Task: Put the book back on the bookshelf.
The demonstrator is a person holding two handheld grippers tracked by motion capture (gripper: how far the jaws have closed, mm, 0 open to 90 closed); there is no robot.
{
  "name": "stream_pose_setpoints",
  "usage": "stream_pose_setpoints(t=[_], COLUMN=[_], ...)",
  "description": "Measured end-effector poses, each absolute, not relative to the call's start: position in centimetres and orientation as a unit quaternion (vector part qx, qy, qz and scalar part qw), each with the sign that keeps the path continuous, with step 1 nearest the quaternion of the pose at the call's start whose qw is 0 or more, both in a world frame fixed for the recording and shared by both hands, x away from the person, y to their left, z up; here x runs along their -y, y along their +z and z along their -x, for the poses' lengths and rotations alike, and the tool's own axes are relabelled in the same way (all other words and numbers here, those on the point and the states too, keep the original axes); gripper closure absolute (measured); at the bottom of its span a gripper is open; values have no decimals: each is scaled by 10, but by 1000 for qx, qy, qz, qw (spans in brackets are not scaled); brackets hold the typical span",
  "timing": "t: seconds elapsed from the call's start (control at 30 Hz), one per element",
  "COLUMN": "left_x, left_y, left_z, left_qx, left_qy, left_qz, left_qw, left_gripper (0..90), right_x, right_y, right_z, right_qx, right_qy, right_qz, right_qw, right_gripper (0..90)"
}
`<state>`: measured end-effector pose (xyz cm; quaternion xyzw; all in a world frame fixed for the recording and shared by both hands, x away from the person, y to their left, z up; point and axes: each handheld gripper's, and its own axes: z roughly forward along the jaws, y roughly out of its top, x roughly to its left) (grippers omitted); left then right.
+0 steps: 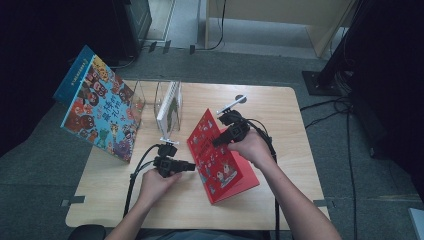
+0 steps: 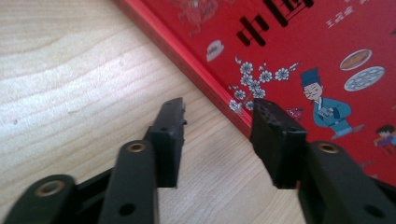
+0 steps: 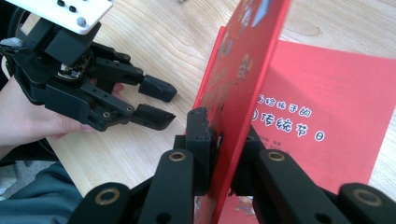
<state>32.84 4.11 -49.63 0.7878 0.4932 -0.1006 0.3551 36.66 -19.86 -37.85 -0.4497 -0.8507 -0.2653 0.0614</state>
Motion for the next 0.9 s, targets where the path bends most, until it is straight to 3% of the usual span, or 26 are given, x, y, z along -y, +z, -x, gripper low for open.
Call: stream_pose_setpoints(t=[0.9], left_x=[-39], left_y=[-493], left_z=[-325], left_qx=[-469], left_qy=[-82], left_qz=[-797], left_qw=[372], left_gripper=[395], right_x=[189], right_y=[-356], right_z=[-377], right_qx=[869], right_qy=[-230], right_qz=[430], right_qw=[81], right_gripper=[885])
